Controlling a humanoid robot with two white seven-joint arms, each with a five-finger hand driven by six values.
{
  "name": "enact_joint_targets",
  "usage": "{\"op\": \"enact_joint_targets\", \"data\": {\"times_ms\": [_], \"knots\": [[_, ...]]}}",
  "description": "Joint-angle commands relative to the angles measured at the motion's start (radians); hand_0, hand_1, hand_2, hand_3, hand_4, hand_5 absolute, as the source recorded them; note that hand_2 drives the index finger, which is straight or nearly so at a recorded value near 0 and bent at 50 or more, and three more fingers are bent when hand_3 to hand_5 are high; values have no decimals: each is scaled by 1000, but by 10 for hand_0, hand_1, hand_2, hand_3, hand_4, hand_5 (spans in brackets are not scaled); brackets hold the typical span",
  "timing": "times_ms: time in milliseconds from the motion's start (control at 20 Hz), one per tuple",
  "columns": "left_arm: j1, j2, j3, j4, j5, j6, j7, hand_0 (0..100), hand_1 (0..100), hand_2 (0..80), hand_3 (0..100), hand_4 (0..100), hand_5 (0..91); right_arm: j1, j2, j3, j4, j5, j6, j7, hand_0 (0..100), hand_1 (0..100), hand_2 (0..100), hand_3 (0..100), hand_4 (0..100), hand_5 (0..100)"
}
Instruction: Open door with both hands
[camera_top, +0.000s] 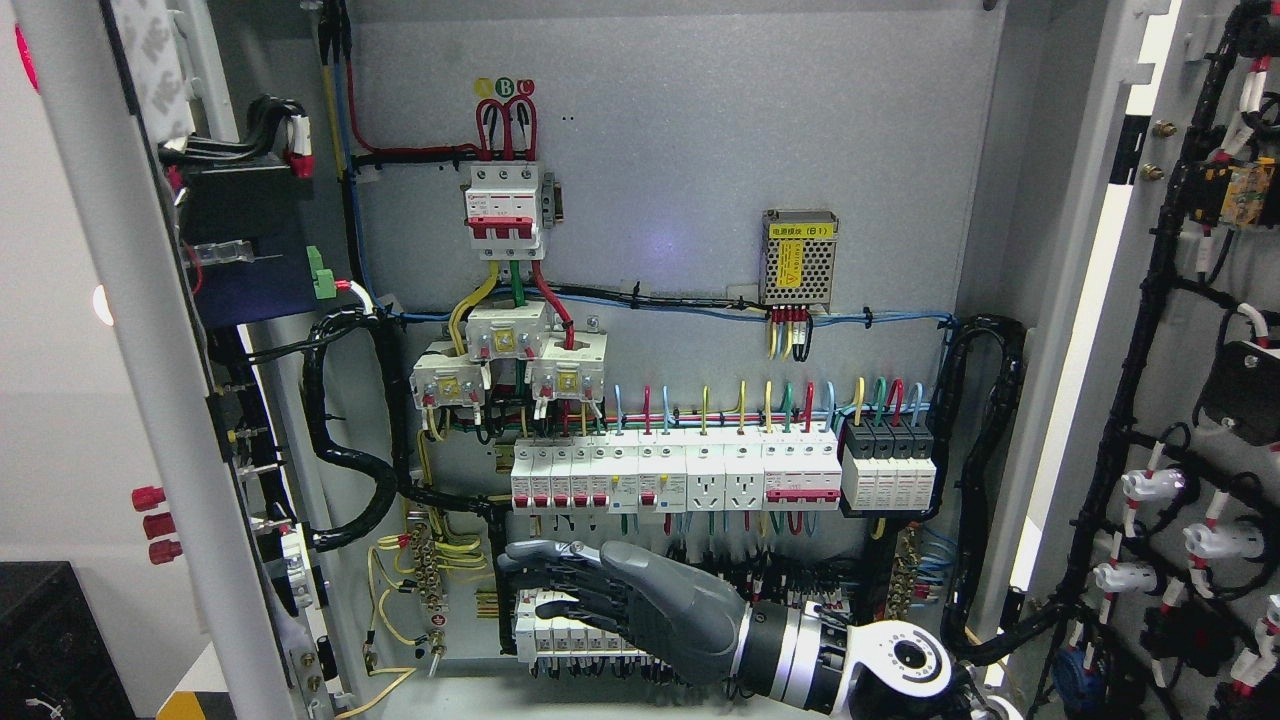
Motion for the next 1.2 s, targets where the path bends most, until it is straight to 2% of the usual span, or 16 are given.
{"op": "enact_joint_targets", "data": {"times_ms": [0, 501, 651, 852, 1152], "knots": [[0, 0, 0, 2, -14, 0, -1, 0, 0, 0, 0, 0, 0, 26, 6, 81, -58, -1, 0, -1, 191, 0, 0, 0, 0, 0], [0, 0, 0, 0, -14, 0, -1, 0, 0, 0, 0, 0, 0, 60, 25, 145, -90, -1, 2, -1, 191, 0, 0, 0, 0, 0], [0, 1, 0, 2, -14, 0, -1, 0, 0, 0, 0, 0, 0, 60, 44, 156, -90, -1, 2, -3, 191, 0, 0, 0, 0, 0], [0, 0, 0, 2, -14, 0, -1, 0, 0, 0, 0, 0, 0, 60, 71, 161, -90, -1, 54, -1, 191, 0, 0, 0, 0, 0], [0, 1, 0, 0, -14, 0, -1, 0, 0, 0, 0, 0, 0, 59, 117, 193, -90, 1, 56, -3, 191, 0, 0, 0, 0, 0]]}}
